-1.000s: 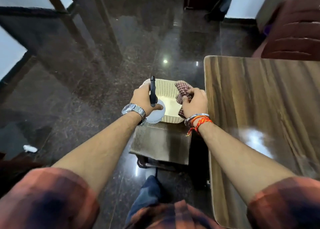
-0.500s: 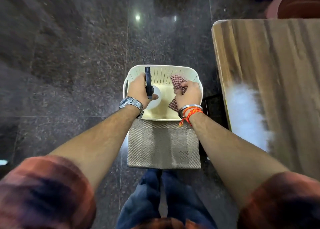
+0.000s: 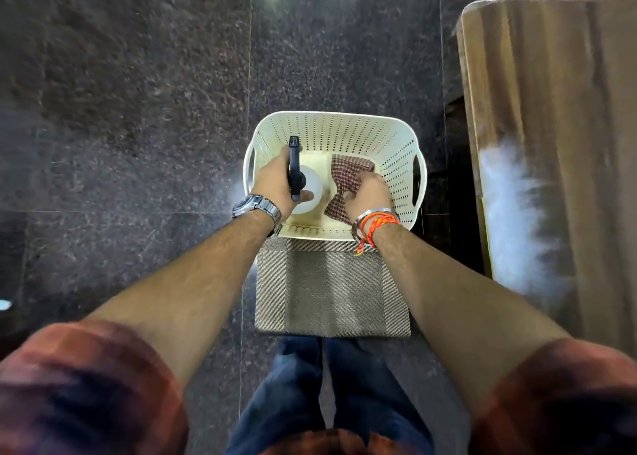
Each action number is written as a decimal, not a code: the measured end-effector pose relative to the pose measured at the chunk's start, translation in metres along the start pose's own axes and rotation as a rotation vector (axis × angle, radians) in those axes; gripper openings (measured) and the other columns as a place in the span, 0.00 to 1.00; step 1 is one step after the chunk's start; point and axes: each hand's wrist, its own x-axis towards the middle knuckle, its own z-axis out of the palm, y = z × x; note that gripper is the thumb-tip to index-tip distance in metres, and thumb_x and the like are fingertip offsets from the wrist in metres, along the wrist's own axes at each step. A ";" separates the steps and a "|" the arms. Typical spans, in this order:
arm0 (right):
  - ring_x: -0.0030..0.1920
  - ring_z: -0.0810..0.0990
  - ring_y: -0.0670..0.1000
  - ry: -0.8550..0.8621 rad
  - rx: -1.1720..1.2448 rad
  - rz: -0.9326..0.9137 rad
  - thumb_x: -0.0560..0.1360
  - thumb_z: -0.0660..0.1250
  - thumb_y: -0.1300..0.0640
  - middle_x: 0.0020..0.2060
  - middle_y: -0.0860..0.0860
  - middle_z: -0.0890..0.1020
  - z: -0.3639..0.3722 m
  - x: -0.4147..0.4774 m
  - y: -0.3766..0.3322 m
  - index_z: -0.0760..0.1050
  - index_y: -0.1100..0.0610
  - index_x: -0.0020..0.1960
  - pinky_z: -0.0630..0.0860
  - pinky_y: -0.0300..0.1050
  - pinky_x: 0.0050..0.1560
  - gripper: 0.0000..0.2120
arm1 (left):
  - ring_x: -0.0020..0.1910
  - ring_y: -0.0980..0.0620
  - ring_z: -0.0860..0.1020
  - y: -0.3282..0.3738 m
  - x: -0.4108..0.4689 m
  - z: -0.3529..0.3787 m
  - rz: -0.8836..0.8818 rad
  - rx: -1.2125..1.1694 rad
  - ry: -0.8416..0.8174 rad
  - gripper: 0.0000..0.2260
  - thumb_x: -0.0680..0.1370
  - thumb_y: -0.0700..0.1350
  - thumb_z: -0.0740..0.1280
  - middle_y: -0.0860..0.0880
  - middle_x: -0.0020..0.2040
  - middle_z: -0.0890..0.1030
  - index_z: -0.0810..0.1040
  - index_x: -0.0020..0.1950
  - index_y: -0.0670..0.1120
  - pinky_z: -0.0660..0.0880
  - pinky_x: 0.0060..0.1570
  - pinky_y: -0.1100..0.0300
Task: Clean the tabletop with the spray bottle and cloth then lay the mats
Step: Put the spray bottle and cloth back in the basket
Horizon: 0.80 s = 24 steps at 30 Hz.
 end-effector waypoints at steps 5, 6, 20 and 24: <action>0.59 0.74 0.60 0.078 0.074 -0.036 0.74 0.66 0.60 0.60 0.58 0.75 -0.007 -0.016 -0.005 0.75 0.60 0.61 0.72 0.49 0.59 0.16 | 0.60 0.42 0.78 0.003 -0.017 0.003 -0.095 0.109 0.003 0.48 0.67 0.39 0.80 0.45 0.64 0.79 0.55 0.80 0.46 0.72 0.57 0.57; 0.59 0.74 0.59 0.118 0.111 -0.062 0.74 0.65 0.60 0.58 0.58 0.76 -0.010 -0.022 -0.005 0.75 0.60 0.60 0.72 0.48 0.60 0.15 | 0.62 0.43 0.78 0.001 -0.022 0.005 -0.110 0.083 0.035 0.48 0.67 0.38 0.80 0.45 0.66 0.78 0.55 0.80 0.46 0.74 0.60 0.56; 0.45 0.70 0.55 0.517 0.141 -0.439 0.73 0.67 0.56 0.42 0.54 0.75 0.004 -0.131 0.026 0.73 0.58 0.43 0.69 0.50 0.48 0.06 | 0.46 0.42 0.77 -0.031 -0.128 0.048 0.403 0.185 0.435 0.06 0.72 0.38 0.69 0.40 0.46 0.79 0.79 0.47 0.38 0.73 0.48 0.55; 0.41 0.68 0.54 0.448 0.129 -0.381 0.70 0.68 0.63 0.36 0.55 0.73 0.021 -0.146 0.069 0.69 0.59 0.38 0.69 0.50 0.45 0.08 | 0.46 0.41 0.77 -0.066 -0.147 0.059 0.111 0.228 0.226 0.06 0.74 0.43 0.69 0.42 0.49 0.78 0.77 0.48 0.41 0.76 0.45 0.50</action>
